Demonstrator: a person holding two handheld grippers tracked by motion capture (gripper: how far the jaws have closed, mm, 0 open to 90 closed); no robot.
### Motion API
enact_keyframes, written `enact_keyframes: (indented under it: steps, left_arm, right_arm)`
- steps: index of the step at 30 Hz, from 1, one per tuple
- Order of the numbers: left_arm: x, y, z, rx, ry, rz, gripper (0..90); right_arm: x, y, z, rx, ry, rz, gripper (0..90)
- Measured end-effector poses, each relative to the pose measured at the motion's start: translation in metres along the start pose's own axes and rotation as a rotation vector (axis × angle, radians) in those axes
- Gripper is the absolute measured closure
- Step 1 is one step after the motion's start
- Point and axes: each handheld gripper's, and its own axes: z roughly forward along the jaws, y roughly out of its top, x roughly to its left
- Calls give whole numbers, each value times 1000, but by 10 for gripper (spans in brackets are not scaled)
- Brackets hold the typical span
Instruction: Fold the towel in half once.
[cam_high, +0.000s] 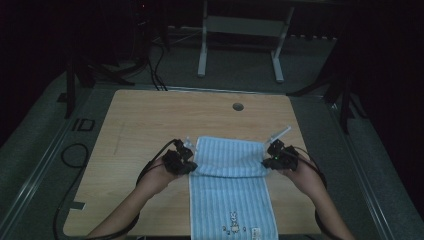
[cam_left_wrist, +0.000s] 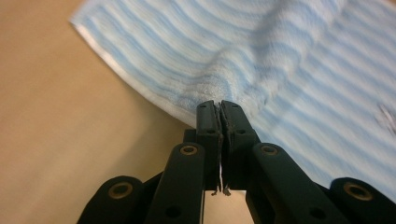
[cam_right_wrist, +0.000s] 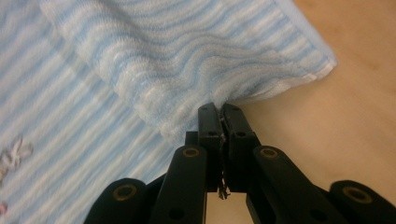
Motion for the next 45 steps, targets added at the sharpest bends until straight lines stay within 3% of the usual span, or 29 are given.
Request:
enact_keyframes:
  steps: [5,8,15,19,21,24,26,27,28,31,35,37,42,45]
  left_arm:
    - [-21,-25,6,43,-30,24,866]
    - [-31,-32,14,64,-31,40,864]
    - [-38,-44,35,134,-62,52,854]
    - [-38,-40,33,147,-46,71,844]
    - [-36,-37,27,144,-43,73,777]
    - [-35,-35,13,96,-39,57,667]
    - [-40,-34,8,63,-46,61,636]
    - [-40,-34,8,63,-46,61,610]
    - [-49,-32,11,54,-51,94,610]
    - [-54,-30,27,85,-63,108,604]
    - [-48,-29,46,126,-62,119,599]
    - [-43,-26,48,108,-58,101,594]
    - [-25,-14,56,89,-70,72,594]
    - [-16,-5,60,92,-68,79,578]
  right_arm:
    - [24,-36,4,-10,33,-5,872]
    - [36,-48,13,32,33,-23,868]
    - [41,-64,39,79,73,10,868]
    - [44,-63,40,87,69,3,844]
    - [45,-61,30,77,54,-1,806]
    - [45,-56,8,16,31,-7,785]
    - [47,-52,-4,-19,46,-13,727]
    - [47,-52,-4,-19,46,-13,727]
    - [50,-50,-6,-27,52,-21,727]
    - [64,-43,11,-4,76,-62,727]
    - [65,-44,39,63,83,-62,679]
    - [62,-44,50,96,77,-62,677]
    - [48,-35,55,92,72,-37,677]
    - [39,-28,58,102,63,-27,676]
